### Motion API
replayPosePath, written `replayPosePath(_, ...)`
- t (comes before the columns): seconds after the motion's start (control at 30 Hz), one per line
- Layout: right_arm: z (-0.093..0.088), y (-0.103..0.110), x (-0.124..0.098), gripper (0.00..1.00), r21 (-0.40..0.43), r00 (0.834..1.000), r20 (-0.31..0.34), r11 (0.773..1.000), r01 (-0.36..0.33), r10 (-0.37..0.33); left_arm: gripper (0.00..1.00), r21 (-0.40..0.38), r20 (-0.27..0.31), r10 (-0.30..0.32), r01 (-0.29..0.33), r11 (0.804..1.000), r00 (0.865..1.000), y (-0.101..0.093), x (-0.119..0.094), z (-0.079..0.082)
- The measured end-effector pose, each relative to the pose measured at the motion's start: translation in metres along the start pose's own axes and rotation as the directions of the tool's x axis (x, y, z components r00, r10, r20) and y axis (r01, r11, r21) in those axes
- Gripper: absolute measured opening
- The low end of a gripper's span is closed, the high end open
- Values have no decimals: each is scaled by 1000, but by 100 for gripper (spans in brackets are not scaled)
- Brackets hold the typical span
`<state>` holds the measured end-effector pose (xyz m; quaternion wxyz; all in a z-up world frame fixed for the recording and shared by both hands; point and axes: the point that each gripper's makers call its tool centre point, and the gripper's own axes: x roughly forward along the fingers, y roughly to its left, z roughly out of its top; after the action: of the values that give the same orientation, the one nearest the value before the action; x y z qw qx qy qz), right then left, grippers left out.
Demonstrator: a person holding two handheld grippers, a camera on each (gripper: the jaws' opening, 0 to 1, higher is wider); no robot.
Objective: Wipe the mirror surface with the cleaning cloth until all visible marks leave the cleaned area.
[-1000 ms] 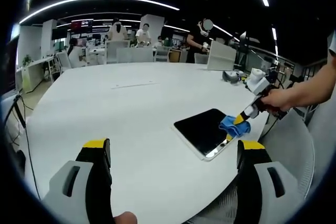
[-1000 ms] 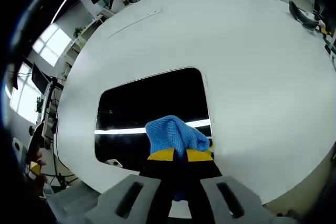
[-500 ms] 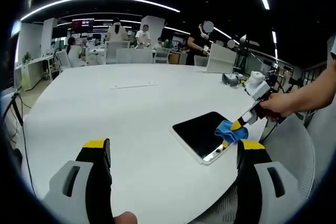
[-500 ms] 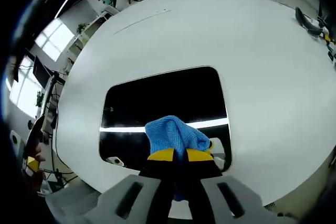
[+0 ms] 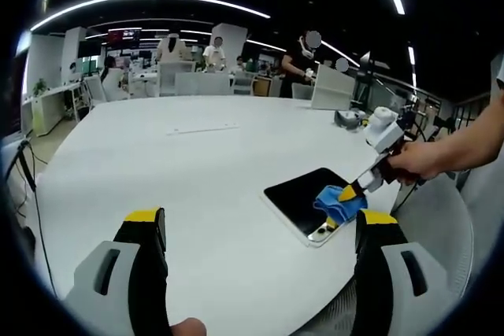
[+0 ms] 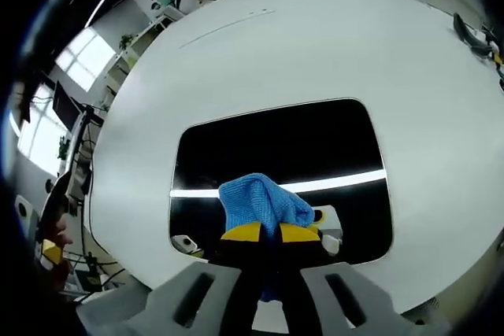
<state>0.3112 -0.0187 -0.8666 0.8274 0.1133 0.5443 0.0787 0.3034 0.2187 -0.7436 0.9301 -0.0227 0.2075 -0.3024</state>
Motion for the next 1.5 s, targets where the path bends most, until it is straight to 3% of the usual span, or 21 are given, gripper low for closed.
replayPosePath(0.67, -3, 41, 10, 0, -27, 999, -4, 999, -40, 39, 99, -9, -7, 12, -12, 1000, 1000, 6, -3, -4)
replayPosePath(1.03, -10, 67, 15, 0, -59, 998, -20, 996, -68, 66, 99, 0, -12, 0, 0, 1000, 1000, 0, -3, -6)
replayPosePath(1.37, -12, 71, 15, 0, -64, 997, -17, 995, -71, 70, 99, 0, -6, -6, 6, 1000, 1000, -4, 0, -6)
replayPosePath(1.5, -12, 75, 16, 0, -134, 998, -21, 989, -61, 58, 99, 3, 3, -11, 11, 1000, 1000, -6, 1, -4)
